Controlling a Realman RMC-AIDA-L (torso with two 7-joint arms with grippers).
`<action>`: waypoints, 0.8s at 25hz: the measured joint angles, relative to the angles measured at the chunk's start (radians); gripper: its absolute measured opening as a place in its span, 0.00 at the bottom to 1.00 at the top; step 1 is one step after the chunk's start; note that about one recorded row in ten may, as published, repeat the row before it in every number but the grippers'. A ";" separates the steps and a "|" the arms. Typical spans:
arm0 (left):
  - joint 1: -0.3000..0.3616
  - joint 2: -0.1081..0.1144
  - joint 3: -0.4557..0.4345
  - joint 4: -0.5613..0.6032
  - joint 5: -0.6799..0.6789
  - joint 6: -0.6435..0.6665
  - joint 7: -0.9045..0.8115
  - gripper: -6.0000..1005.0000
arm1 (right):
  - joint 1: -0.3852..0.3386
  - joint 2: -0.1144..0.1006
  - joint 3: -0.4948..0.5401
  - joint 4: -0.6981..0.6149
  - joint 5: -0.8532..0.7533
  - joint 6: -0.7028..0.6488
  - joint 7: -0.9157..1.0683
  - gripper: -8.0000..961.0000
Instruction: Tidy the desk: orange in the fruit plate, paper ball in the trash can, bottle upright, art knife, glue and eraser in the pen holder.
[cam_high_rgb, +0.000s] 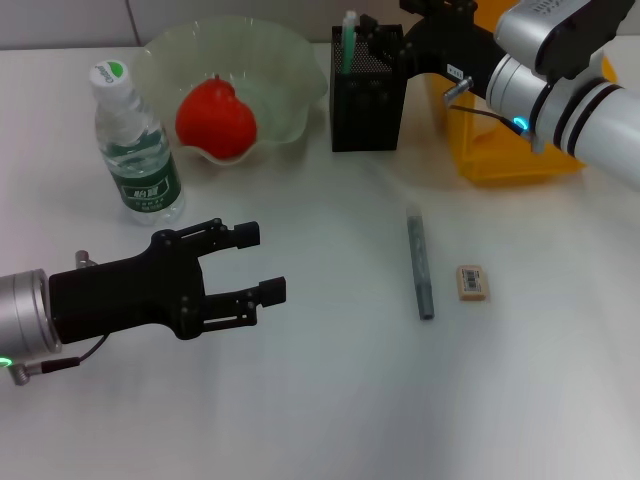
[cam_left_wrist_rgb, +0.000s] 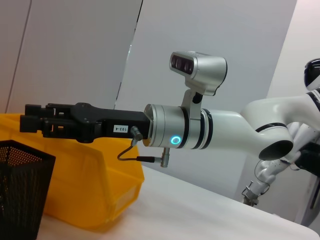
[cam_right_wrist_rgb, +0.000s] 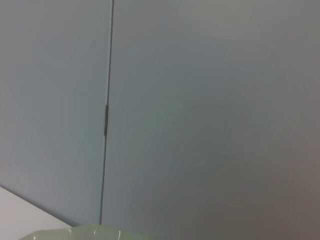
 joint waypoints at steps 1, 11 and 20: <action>0.000 0.000 0.000 0.001 0.000 0.000 0.000 0.81 | -0.002 0.000 0.000 0.000 0.000 -0.001 0.007 0.55; 0.003 0.001 0.000 0.007 0.000 0.002 -0.001 0.81 | -0.014 0.000 -0.001 -0.013 0.004 -0.025 0.075 0.77; 0.004 0.001 0.001 0.010 0.001 0.014 0.008 0.81 | -0.143 -0.015 -0.050 -0.175 -0.003 -0.240 0.284 0.84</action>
